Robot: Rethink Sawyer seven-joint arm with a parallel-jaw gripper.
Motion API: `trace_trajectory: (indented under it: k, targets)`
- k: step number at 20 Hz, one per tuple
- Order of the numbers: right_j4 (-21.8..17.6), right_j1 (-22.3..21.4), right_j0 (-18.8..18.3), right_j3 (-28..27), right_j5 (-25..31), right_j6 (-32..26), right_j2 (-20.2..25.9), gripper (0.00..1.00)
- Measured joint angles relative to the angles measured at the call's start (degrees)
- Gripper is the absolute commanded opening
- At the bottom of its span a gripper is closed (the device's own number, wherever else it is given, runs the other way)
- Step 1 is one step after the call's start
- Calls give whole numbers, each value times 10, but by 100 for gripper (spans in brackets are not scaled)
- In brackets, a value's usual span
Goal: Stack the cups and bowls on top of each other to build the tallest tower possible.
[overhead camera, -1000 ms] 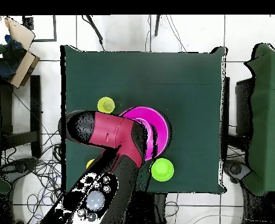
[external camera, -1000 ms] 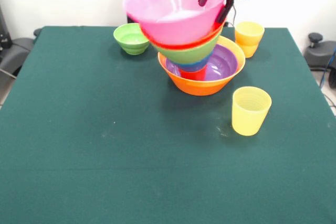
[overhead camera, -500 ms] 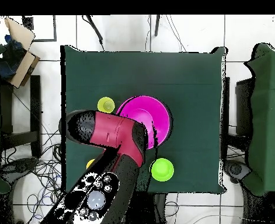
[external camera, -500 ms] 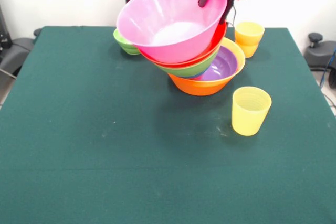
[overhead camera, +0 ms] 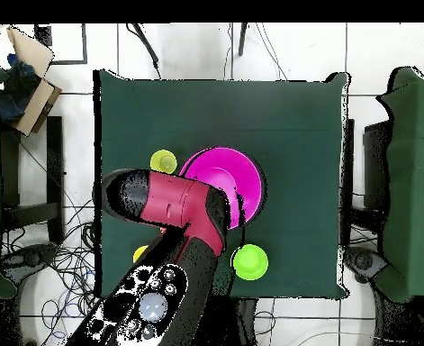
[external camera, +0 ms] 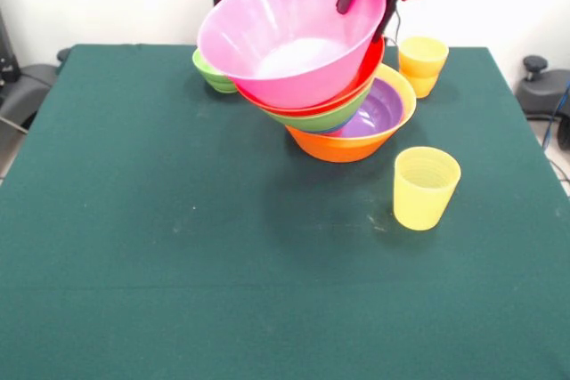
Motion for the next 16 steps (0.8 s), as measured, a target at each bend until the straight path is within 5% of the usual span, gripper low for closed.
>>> trace_trajectory:
  k: [16]
  targets:
    - [0, -17, -3, 2, 0, 0, 15, 100]
